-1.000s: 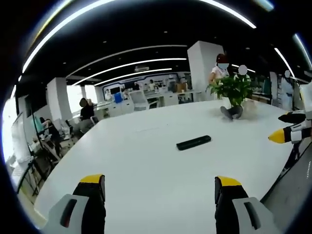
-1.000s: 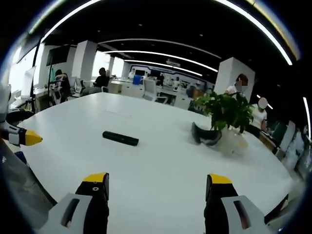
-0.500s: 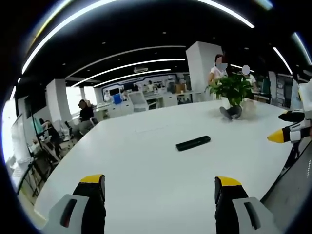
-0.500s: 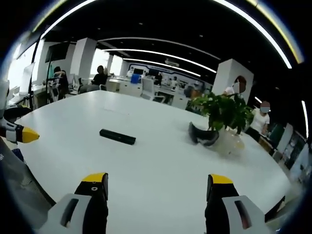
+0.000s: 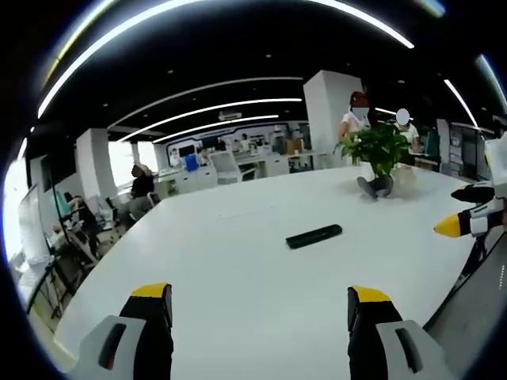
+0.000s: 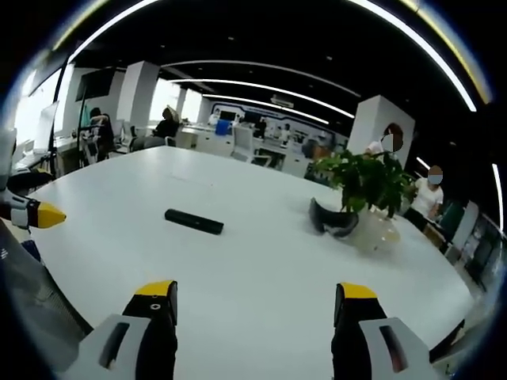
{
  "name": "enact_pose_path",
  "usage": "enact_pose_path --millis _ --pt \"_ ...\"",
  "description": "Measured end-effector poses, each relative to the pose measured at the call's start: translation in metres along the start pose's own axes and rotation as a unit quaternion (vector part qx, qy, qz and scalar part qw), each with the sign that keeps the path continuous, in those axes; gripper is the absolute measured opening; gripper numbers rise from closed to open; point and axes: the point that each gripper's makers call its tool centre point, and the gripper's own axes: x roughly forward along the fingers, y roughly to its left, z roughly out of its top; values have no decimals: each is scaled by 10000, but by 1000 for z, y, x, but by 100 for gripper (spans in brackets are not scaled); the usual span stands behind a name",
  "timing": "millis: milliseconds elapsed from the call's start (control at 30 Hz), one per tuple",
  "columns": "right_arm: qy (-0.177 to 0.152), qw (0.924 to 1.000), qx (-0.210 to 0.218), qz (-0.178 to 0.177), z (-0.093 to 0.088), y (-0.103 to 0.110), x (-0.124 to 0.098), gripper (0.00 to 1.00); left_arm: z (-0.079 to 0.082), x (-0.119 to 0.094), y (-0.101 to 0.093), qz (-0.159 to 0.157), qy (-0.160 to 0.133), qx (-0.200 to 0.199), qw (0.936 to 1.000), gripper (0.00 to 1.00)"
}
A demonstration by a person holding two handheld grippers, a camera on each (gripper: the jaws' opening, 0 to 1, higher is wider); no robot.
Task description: Press the specified remote control buttons in sequence, fully releasing each button before pressing the next.
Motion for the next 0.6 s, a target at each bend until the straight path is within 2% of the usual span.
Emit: enact_pose_path --millis 600 --pt "21 9999 -54 112 -1 4 0 77 -4 1 -1 0 117 63 9999 95"
